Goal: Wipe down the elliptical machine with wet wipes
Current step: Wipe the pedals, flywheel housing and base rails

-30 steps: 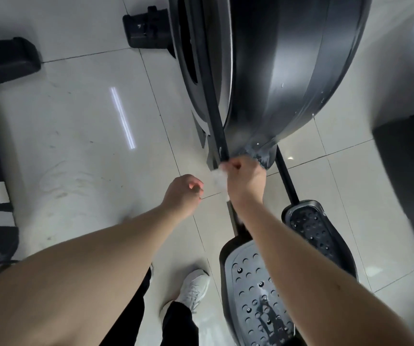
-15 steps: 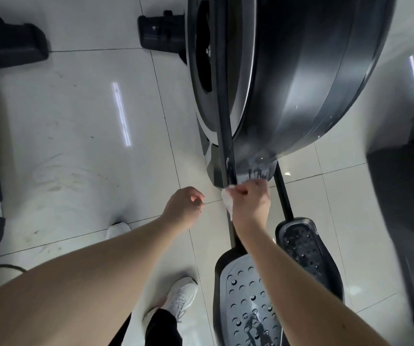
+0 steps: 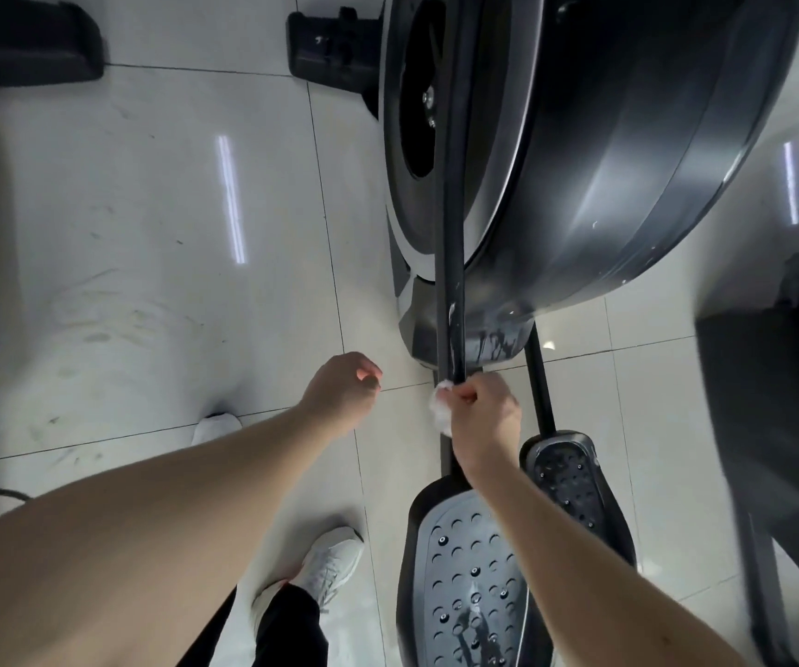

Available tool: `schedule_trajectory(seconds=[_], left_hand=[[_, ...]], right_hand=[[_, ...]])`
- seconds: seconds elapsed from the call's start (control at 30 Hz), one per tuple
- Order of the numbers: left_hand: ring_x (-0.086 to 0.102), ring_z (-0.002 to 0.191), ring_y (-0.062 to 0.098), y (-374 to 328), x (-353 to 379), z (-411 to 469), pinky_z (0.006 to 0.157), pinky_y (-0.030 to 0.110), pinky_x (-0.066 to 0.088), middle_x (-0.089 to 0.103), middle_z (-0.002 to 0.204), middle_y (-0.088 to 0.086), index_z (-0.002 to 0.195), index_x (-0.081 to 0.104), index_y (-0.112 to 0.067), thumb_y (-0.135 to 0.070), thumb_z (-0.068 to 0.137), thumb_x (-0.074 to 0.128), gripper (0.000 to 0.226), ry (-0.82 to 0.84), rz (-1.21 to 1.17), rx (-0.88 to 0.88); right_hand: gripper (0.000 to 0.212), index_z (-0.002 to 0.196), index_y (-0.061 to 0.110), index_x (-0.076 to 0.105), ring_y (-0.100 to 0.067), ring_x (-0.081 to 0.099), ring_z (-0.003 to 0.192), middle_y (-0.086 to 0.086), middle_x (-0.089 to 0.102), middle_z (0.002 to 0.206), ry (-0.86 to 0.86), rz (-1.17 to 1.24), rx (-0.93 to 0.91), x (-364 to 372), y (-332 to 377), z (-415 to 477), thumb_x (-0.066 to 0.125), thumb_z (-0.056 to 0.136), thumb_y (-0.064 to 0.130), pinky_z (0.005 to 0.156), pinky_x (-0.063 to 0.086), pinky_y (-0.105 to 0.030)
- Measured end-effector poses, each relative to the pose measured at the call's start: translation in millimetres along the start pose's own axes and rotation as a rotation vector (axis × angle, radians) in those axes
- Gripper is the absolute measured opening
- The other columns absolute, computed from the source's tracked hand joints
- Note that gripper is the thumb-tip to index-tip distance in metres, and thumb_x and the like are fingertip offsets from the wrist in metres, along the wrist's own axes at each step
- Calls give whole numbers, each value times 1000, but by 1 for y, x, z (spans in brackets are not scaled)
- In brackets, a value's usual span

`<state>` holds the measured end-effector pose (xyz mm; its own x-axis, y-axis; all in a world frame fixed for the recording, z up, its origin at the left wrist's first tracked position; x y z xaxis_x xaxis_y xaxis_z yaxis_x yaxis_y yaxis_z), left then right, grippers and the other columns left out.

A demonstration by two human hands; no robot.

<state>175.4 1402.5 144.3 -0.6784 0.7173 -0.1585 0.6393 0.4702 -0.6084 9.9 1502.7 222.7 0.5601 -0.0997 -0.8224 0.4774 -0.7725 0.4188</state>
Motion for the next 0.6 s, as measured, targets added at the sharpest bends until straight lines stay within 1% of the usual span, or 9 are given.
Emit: schedule_trajectory(seconds=[0.1,0.2,0.23,0.3,0.37,0.43,0.5,0.53,0.6], left_hand=[[73,87,24,-3,-1,2,81,45,61,73,97,-1,81,66,-30,-15,94,51,25,6,46,24],[72,88,26,1,-3,4,84,46,61,72,97,2,80,65,-30,-14,93,52,25,3,34,23],[72,88,27,4,-3,4,83,47,61,72,97,2,80,65,-30,-13,93,52,25,4,27,16],[72,88,28,6,-5,4,82,48,62,72,96,4,79,66,-29,-12,93,52,25,2,12,8],[72,89,29,6,-8,5,82,48,62,72,96,4,79,66,-29,-12,93,52,26,-2,-3,6],[72,90,28,3,-9,5,83,47,61,72,97,3,79,65,-29,-12,93,52,26,2,11,11],[71,91,27,1,-10,5,86,45,60,72,99,3,80,64,-30,-13,93,51,25,11,37,24],[71,92,27,1,-9,6,87,45,60,72,100,4,81,63,-30,-14,93,51,24,12,32,28],[71,94,28,0,-8,5,88,45,60,72,101,5,83,64,-28,-14,94,51,22,17,37,33]], right_hand=[[29,68,17,60,-10,64,66,3,65,70,-10,9,2,-11,42,49,76,91,25,57,48,-22],[27,70,14,60,-14,64,69,1,65,72,-37,82,3,-14,56,64,75,89,26,63,52,-28],[27,71,14,59,-13,63,67,1,64,71,-21,59,23,-14,49,53,75,90,26,62,52,-26],[27,73,15,56,-10,58,63,4,60,69,54,-14,78,-11,25,20,74,92,23,55,45,-14],[26,75,15,56,-13,59,68,3,60,73,123,-29,118,-9,7,-2,75,91,21,55,40,-16],[24,74,15,59,-15,63,70,3,63,72,120,-61,84,-8,9,14,74,92,22,57,46,-22],[28,70,17,62,-12,67,64,2,67,66,82,-67,18,-8,33,48,70,95,28,56,57,-31],[30,69,16,61,-12,67,63,2,67,65,47,-57,-19,-10,49,65,69,95,30,56,57,-31],[28,70,15,58,-13,64,66,1,66,70,-18,-36,-68,-18,74,86,69,94,26,56,50,-26]])
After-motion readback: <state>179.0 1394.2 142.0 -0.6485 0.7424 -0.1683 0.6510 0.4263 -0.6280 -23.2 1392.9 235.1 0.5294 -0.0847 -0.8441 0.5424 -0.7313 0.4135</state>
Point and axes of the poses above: each hand's wrist, its own z-axis towards the middle knuckle, its own x-axis out of the palm, y = z × x, the point moved 4 cm from there along z, towards the middle knuckle
